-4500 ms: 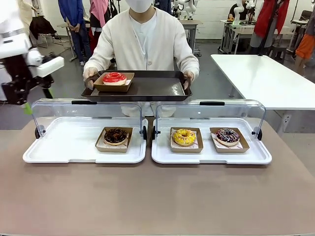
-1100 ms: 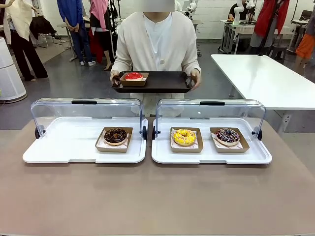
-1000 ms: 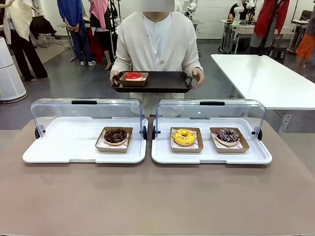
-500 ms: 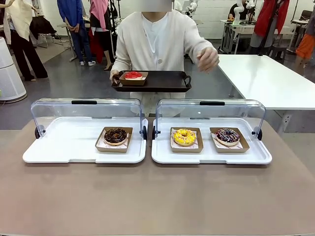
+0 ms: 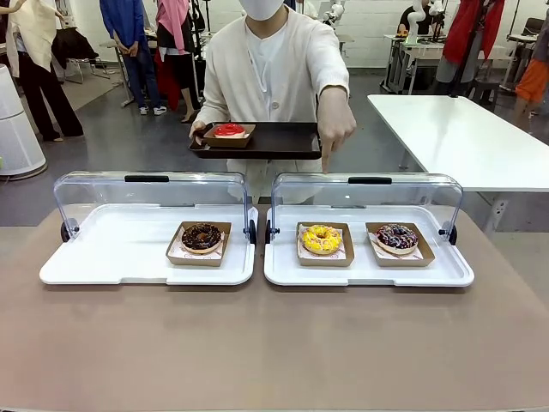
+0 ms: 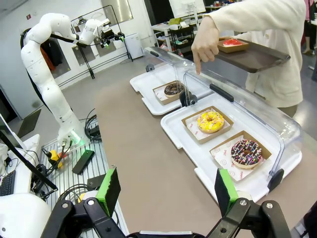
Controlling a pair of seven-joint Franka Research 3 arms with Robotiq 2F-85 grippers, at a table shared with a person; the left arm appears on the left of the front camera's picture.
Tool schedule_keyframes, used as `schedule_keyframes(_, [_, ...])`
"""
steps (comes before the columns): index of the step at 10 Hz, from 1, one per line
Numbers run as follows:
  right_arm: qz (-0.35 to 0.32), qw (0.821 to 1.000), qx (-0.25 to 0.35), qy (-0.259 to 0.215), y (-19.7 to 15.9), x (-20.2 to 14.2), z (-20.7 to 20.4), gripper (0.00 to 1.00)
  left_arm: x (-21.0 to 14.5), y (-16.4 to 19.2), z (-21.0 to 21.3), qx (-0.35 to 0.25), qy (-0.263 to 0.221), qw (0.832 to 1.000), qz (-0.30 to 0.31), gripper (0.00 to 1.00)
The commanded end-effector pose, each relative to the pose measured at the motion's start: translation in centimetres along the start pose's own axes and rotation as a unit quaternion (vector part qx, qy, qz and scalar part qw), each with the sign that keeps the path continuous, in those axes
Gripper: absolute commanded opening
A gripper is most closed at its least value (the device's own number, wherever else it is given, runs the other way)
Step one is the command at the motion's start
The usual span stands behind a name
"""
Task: Provide the desired donut to the person.
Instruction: Pick up and lift the Paper togo box containing the Donut pointed at by the person.
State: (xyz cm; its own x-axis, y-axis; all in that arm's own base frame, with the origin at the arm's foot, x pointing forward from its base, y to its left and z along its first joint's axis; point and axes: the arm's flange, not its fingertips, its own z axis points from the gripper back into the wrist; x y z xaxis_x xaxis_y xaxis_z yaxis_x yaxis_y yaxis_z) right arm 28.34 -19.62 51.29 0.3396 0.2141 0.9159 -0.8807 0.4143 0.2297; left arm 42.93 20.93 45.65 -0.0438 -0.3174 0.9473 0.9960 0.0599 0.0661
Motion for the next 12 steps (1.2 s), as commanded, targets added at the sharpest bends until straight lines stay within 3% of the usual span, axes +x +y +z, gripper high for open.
schedule_keyframes(1, [0.004, 1.0, 0.002, -0.009, -0.03, -0.07, -0.11, 1.0, 0.05, -0.09, 0.17, 0.002, 0.0, 1.0, -0.002, 1.0])
schedule_keyframes(12, [0.0, 1.0, 0.0, 0.0, 0.0, 0.0, 0.0, 1.0, 0.05, -0.09, 0.17, 0.002, 0.0, 1.0, -0.002, 1.0])
